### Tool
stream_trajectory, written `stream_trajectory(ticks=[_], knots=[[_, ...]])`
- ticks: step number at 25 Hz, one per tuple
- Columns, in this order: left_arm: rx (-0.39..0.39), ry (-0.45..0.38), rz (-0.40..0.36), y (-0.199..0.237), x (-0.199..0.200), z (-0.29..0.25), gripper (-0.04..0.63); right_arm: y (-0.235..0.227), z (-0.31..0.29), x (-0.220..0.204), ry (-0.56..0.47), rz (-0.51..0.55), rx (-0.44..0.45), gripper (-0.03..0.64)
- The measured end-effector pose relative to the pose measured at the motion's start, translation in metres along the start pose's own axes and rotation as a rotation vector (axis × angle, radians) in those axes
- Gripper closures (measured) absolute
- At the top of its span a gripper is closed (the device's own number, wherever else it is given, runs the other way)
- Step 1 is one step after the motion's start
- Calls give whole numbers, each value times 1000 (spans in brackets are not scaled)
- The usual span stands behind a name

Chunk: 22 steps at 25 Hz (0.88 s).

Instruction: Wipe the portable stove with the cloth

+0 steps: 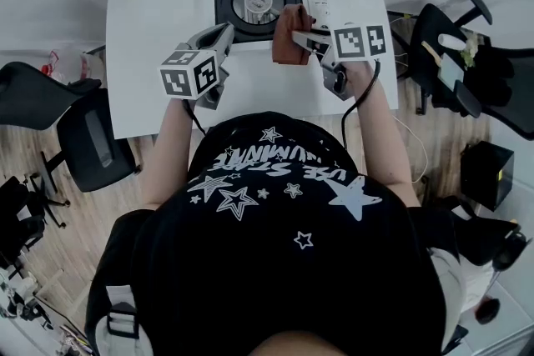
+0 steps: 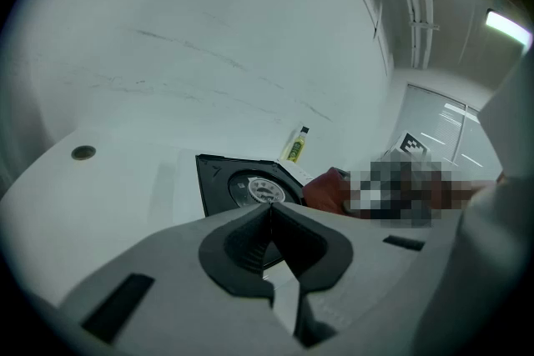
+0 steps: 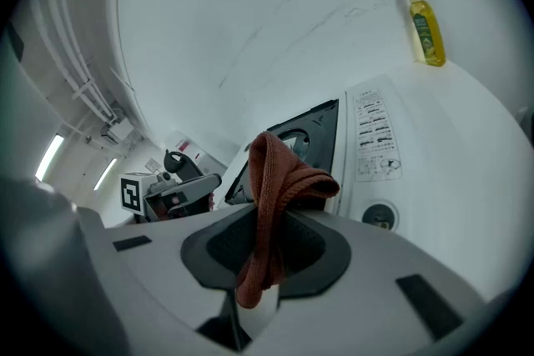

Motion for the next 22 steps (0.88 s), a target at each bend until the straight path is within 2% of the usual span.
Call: stream_trajectory(ticks=[22], knots=[[-12, 0, -10, -58, -4, -26, 586, -44, 84, -3, -96, -46, -37, 551]])
Point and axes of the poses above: the fingertips, and each gripper's own axes: z backward along the fingers, y to its left, x out of its top, the point moved 6 cm from there along z, backward along the fingers, and after that the axes turned 10 degrees about x, right-handed, at the moved point
